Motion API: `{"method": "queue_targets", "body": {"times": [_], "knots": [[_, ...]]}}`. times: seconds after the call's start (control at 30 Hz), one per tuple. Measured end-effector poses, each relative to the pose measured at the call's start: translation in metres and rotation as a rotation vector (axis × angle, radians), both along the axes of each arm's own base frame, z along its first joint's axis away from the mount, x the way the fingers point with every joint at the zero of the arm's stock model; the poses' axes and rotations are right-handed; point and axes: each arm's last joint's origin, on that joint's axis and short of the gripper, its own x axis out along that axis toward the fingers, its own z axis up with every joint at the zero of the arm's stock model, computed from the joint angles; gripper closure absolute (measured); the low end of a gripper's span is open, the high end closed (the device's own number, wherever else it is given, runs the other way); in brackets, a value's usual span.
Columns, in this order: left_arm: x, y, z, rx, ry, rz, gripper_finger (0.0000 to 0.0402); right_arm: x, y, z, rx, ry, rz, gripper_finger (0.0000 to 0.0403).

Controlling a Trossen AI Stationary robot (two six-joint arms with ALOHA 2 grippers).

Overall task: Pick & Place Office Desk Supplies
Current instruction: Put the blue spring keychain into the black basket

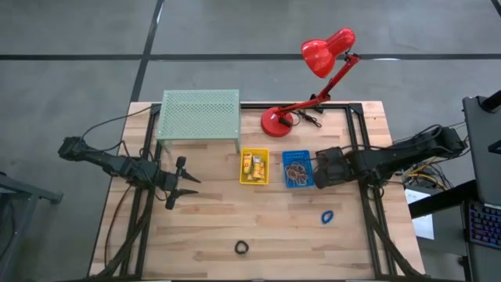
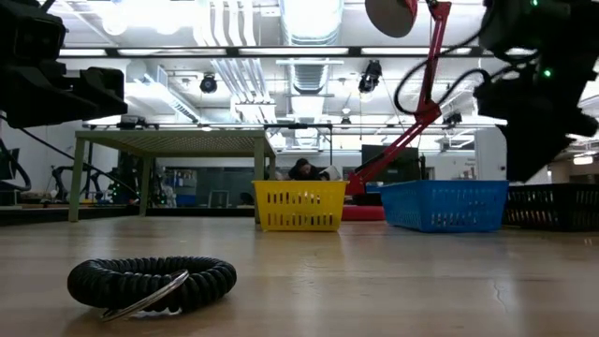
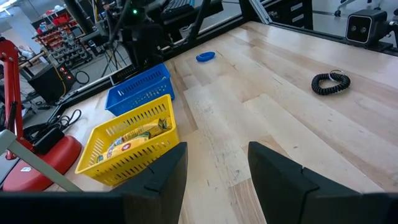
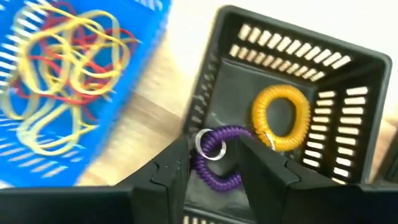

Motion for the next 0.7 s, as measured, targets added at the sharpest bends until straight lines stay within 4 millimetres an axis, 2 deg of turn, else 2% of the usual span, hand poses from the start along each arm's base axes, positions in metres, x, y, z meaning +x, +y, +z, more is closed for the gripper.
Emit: {"method": "queue_targets", "body": {"times": [0.27,0.4,0.57,0.7], "knots": [[0.000,0.000,0.000,0.000,0.001,0.000,0.0229,0.017,0.004,0.033,0.048,-0.099,0.045,0.0278],[0.000,0.000,0.000,0.000,0.000,0.001,0.0229,0.023,0.008,0.044,0.186,-0.174,-0.016,0.0274],[0.000,0.000,0.000,0.000,0.001,0.001,0.0229,0.028,0.018,0.045,0.422,-0.200,-0.020,0.0275],[0.000,0.000,0.000,-0.002,0.001,0.001,0.0228,0.029,0.036,0.039,0.508,-0.142,0.003,0.0283]]}}
